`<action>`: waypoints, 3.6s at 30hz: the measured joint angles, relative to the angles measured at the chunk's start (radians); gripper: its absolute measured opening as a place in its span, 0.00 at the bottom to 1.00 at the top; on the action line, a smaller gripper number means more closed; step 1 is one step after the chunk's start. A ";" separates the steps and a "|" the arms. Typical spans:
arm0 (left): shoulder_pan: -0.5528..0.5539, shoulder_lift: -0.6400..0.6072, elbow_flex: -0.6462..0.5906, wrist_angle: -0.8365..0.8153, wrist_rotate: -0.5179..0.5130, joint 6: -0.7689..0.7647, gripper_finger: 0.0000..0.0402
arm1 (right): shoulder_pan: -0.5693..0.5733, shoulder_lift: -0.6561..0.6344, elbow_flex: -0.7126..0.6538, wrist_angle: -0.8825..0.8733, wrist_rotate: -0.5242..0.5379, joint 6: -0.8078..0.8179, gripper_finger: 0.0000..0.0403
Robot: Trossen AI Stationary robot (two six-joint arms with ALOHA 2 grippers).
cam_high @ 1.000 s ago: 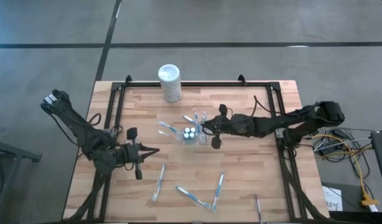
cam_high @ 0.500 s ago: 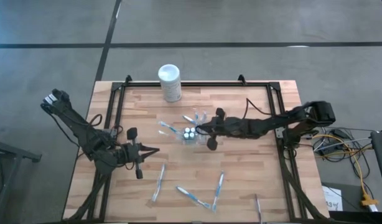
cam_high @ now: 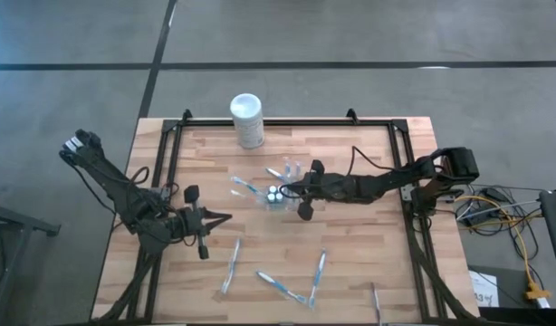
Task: Pick & Place toothbrushing station
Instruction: Put the purple toothbrush into the transparent organizer, then put the blue toothbrush into the transparent organizer
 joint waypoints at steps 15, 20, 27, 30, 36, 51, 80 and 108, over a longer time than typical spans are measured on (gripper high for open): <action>0.000 0.000 0.000 -0.016 -0.052 0.001 0.02 | 0.001 -0.065 -0.004 -0.096 -0.004 -0.010 0.32; -0.001 0.000 0.000 -0.016 -0.050 0.001 0.03 | 0.010 -0.133 -0.004 -0.173 -0.008 -0.077 0.37; -0.002 0.000 0.000 -0.016 -0.017 0.004 0.03 | 0.069 -0.307 -0.004 -0.370 -0.007 -0.181 0.37; -0.002 0.000 0.000 -0.016 -0.017 0.004 0.04 | 0.082 -0.379 -0.004 -0.512 -0.003 -0.174 0.37; -0.002 0.000 0.000 -0.016 -0.017 0.004 0.03 | 0.082 -0.442 -0.051 -0.707 0.000 -0.044 0.35; -0.002 0.001 -0.001 -0.011 -0.018 0.015 0.03 | -0.014 -0.257 -0.159 -0.466 0.017 -0.169 0.53; -0.002 0.001 -0.001 -0.012 -0.019 0.015 0.03 | -0.083 0.023 -0.157 -0.149 -0.060 -0.218 0.52; -0.002 0.001 -0.001 -0.013 -0.017 0.012 0.03 | -0.081 0.012 -0.153 -0.324 0.031 -0.109 0.02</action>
